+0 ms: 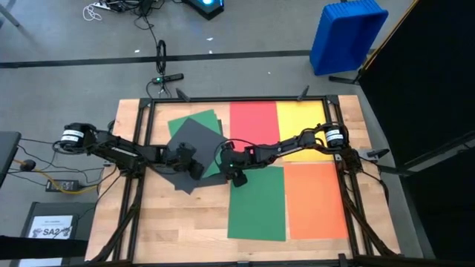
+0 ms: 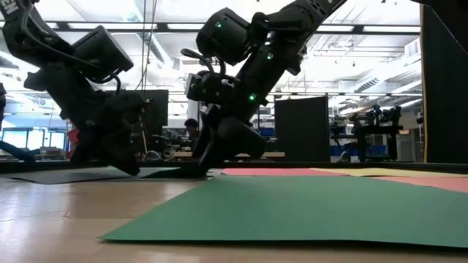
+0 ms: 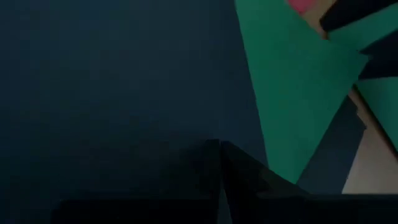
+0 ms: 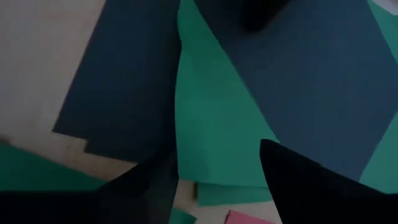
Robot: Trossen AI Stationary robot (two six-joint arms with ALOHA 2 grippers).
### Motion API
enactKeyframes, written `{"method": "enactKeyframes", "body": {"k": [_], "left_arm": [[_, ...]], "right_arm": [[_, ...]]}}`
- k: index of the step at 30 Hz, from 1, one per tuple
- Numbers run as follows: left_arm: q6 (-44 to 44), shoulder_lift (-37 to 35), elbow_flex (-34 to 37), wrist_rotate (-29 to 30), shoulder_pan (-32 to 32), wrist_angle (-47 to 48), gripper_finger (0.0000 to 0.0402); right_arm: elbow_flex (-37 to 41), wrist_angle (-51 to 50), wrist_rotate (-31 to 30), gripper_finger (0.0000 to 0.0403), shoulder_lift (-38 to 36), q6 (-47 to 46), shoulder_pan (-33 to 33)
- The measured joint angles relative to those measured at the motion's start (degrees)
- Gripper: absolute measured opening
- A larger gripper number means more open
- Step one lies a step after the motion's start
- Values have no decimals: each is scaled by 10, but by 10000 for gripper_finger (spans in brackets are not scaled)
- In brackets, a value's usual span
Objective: Organize paper
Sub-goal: Stack the green colored paper on top of the green colored paper
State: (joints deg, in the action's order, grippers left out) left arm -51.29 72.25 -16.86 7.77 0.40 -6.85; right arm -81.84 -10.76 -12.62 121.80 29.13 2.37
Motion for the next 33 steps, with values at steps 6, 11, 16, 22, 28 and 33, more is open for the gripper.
{"method": "enactKeyframes", "body": {"k": [6,11,16,22,28,33], "left_arm": [[-4,23,-2,-28,0,-20,0],[-2,28,0,-35,0,-41,0],[-1,28,0,-47,0,-42,0],[0,29,1,-90,0,-55,0],[2,29,2,-104,0,-63,0],[2,29,2,-103,0,-65,0]], "right_arm": [[0,12,-11,183,0,21,-2],[0,15,-9,182,0,27,-2],[0,16,0,175,0,49,-2],[0,14,20,134,0,51,-10],[0,13,62,78,0,51,-17],[0,11,109,56,0,52,-18]]}}
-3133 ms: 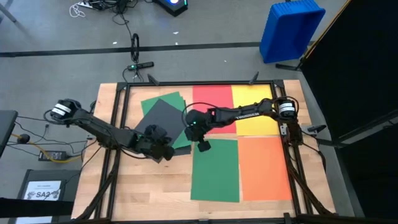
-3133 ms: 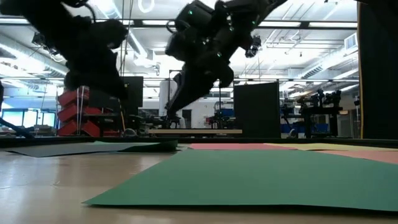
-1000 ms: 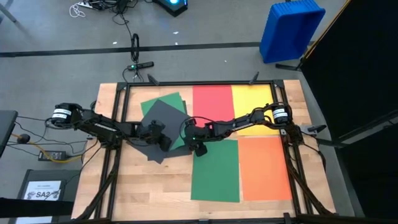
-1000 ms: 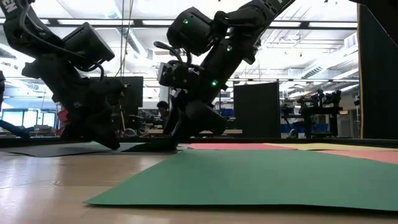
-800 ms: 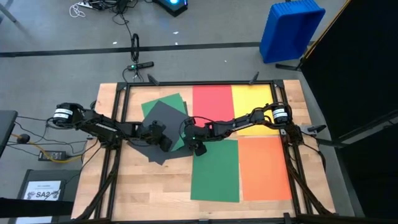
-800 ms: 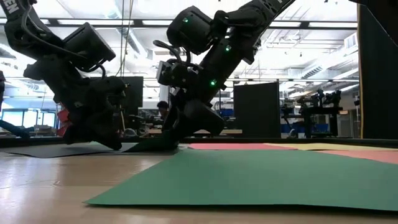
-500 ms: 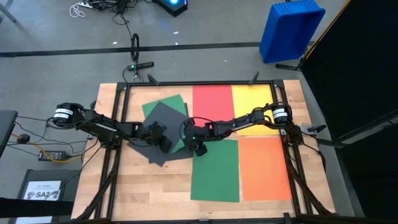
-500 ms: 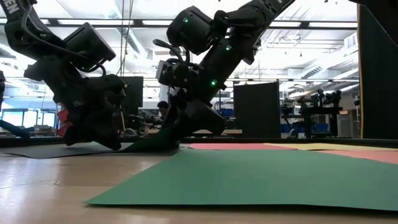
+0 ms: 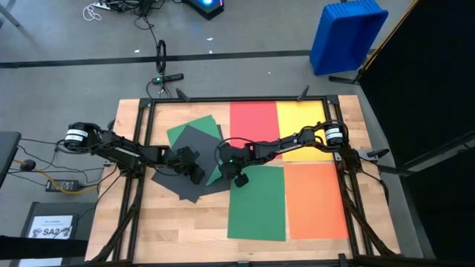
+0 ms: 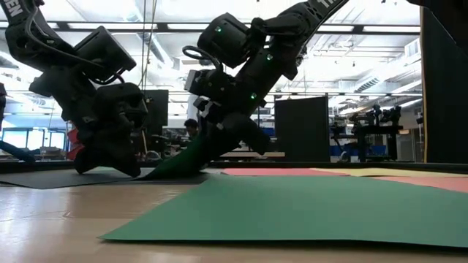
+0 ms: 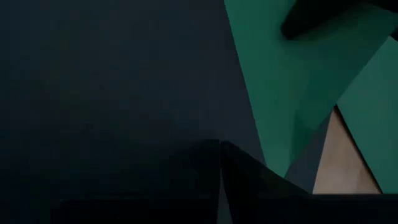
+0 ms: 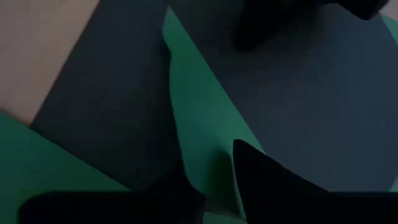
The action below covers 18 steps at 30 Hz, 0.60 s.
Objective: Organize paper
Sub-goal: Stack the green colored paper on top of the green colored paper
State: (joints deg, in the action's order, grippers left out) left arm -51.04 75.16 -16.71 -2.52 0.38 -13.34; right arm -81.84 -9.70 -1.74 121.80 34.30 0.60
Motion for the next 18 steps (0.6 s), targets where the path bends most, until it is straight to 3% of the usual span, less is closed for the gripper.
{"method": "enactKeyframes", "body": {"k": [6,18], "left_arm": [[28,0,0,3,0,-20,0],[118,-2,-1,4,0,-145,16]], "right_arm": [[0,-11,0,8,0,9,0],[0,-11,-4,0,0,-31,8]]}}
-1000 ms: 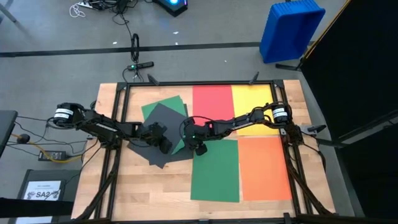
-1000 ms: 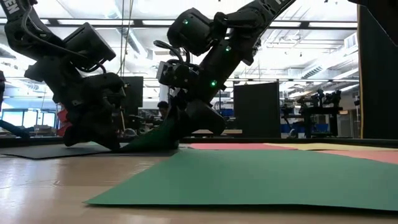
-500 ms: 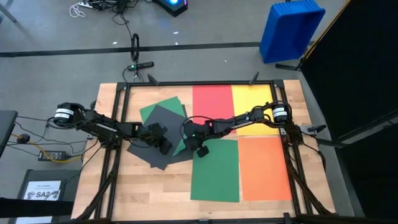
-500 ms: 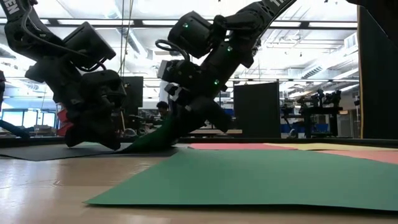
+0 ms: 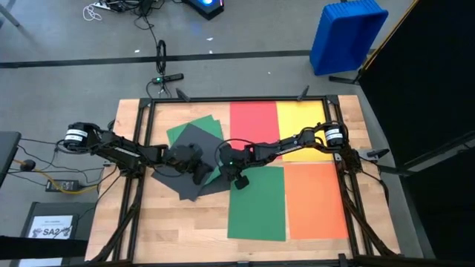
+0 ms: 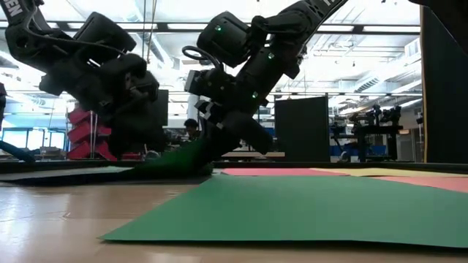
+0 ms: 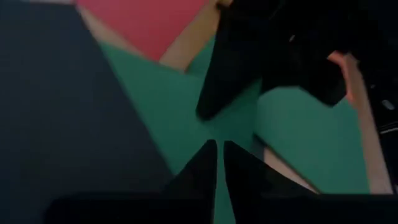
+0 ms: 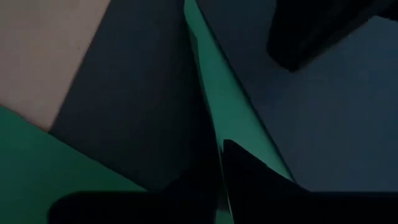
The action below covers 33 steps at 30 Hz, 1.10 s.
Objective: Organize paper
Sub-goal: Stack the green colored paper on top of the green colored paper
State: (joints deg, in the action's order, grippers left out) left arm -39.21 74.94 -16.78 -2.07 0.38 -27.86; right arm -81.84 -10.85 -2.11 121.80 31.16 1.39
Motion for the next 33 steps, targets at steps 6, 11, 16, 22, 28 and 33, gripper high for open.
{"method": "enactKeyframes", "body": {"k": [6,11,16,22,28,33], "left_arm": [[49,0,-15,-26,-5,-22,43],[142,-6,-71,6,-27,58,50],[210,-40,-166,112,-44,289,43],[242,-86,-276,199,-71,497,40],[222,-135,-313,257,-107,579,40],[165,-143,-313,262,-148,607,40]], "right_arm": [[0,-2,26,0,-8,-38,0],[0,-4,58,0,-17,-60,-4],[0,-8,97,0,-20,-78,-13],[-8,-12,162,0,-20,-92,-22],[-41,-30,244,0,-20,-106,-34],[-58,-56,281,0,-21,-108,-43]]}}
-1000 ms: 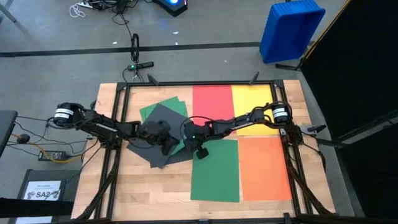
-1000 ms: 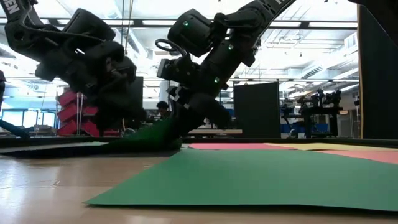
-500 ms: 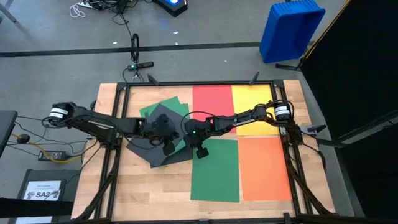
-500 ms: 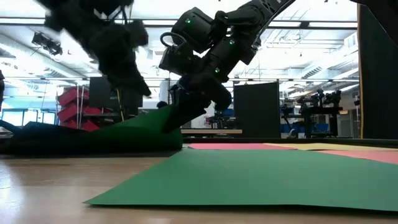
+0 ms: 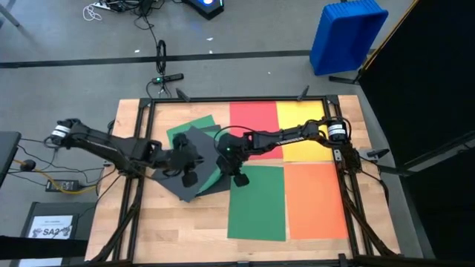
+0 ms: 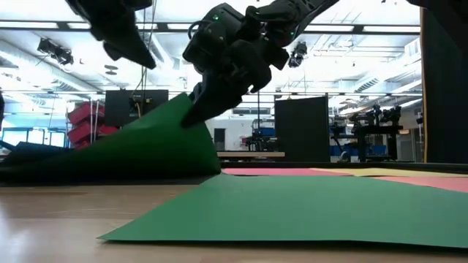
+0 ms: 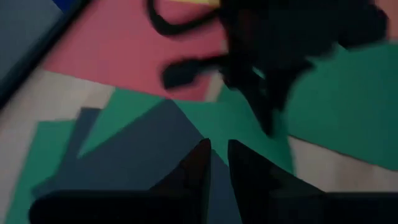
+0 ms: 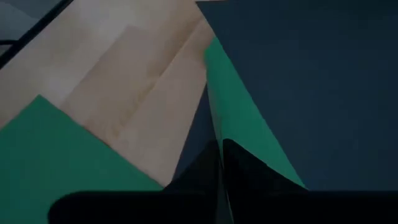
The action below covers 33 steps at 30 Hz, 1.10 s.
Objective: Organize paper
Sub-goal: Stack the green colored paper on top of the green colored paper
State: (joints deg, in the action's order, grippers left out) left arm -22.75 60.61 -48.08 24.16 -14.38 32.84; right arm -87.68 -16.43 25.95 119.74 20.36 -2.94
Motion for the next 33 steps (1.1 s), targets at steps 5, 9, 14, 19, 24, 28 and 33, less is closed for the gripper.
{"method": "enactKeyframes", "body": {"k": [5,9,14,19,24,28,33], "left_arm": [[-73,16,22,1,-53,8,39],[-131,15,23,98,-125,7,19],[-260,16,24,192,-212,67,4],[-286,48,37,156,-241,8,7],[-272,91,50,99,-244,-44,46],[-271,110,63,95,-238,-76,116],[-263,134,71,99,-214,-118,211]], "right_arm": [[-5,-16,7,0,0,0,-4],[-5,-18,8,0,0,0,-3],[-5,-19,7,0,0,0,-3],[-5,-19,6,0,0,0,-4],[-5,-18,6,0,0,-4,-6],[-5,-17,6,0,0,-4,-6],[-5,-17,6,0,0,-7,-6]]}}
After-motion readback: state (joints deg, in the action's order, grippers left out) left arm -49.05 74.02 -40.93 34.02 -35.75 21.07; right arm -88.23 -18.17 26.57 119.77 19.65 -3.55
